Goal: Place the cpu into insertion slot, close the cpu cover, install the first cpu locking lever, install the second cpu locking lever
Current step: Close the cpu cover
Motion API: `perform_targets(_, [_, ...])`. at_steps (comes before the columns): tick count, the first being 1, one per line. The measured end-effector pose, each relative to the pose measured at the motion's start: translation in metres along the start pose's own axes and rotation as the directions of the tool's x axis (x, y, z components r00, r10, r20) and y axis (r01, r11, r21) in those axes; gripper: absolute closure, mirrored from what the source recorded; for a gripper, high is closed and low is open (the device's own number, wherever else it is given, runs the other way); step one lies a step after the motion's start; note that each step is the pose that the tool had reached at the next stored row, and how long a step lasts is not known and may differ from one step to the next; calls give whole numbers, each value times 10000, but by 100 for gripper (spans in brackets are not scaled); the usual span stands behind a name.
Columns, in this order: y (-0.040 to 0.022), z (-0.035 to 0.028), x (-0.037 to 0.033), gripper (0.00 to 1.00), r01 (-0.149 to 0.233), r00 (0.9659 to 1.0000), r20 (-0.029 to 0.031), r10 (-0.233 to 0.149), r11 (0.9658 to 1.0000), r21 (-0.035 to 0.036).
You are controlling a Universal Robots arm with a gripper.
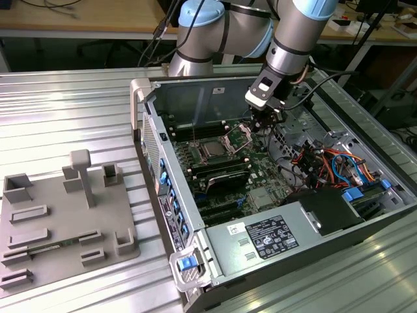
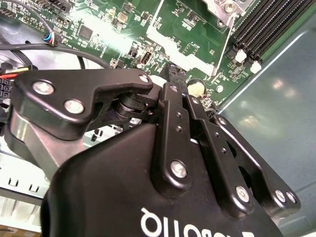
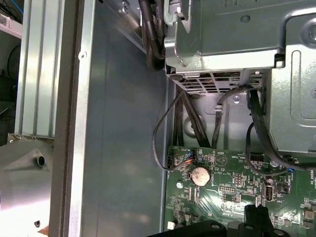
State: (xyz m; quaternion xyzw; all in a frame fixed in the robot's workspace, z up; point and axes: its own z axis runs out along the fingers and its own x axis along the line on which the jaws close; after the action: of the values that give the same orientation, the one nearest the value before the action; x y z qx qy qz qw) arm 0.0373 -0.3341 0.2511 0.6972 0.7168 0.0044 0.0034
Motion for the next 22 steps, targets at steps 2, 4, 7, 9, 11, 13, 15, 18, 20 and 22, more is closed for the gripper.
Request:
perform_targets(2, [-16, 1, 1, 89, -1, 10000, -2, 1, 10000, 0])
perform_targets(4, [-124, 0, 3, 89, 0, 10000, 0, 0, 10000, 0])
perform_targets(7, [-254, 1, 8, 89, 0, 10000, -1, 0, 10000, 0])
perform_targets(9, [-319, 5, 11, 89, -1, 10000, -1, 1, 10000, 1])
perform_targets(11, [-430, 7, 14, 89, 0, 10000, 1, 0, 10000, 1])
perform_targets(13, [-526, 13, 17, 89, -1, 10000, 0, 1, 10000, 0])
perform_targets(15, [-619, 19, 20, 89, 0, 10000, 0, 0, 10000, 0])
perform_targets(18, [-786, 31, 25, 89, 4, 10000, -2, -4, 10000, -1])
perform_targets(20, [-859, 36, 27, 89, 5, 10000, 0, -5, 10000, 0])
perform_targets(22, [-923, 47, 29, 89, 13, 10000, -2, -13, 10000, 0])
